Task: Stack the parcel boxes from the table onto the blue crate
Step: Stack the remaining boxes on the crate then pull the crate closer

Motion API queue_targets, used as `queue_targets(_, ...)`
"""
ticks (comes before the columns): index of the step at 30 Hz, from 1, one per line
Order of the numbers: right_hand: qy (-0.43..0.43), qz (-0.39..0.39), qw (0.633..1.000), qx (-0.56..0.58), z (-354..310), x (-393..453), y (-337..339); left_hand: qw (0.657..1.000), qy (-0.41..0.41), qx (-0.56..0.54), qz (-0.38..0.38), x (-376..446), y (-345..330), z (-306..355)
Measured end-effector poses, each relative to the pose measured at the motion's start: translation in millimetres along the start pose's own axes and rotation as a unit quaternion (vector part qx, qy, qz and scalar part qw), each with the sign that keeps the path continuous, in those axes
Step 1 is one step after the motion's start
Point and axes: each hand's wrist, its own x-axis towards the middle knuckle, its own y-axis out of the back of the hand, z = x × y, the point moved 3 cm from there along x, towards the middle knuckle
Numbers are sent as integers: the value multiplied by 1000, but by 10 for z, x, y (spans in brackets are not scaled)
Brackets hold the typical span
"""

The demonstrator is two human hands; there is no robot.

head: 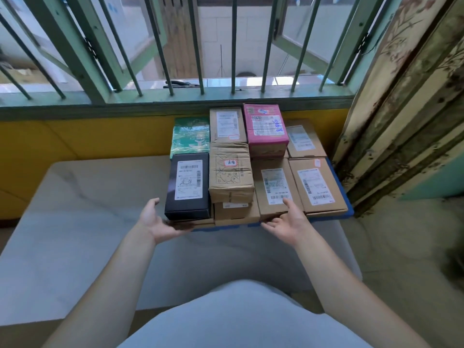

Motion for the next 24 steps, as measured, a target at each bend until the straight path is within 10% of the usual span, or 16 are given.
queue_targets(15, -56, -72, 995, 37, 340, -25, -434, 979, -27, 182, 91, 263, 338, 140)
queue_targets(19, -58, -6, 990, -125, 309, 21, -292, 938, -35, 311, 146, 276, 314, 268)
queue_targets(24, 36, 117, 904, -409, -320, -108, -197, 883, -254, 331, 214, 397, -117, 864)
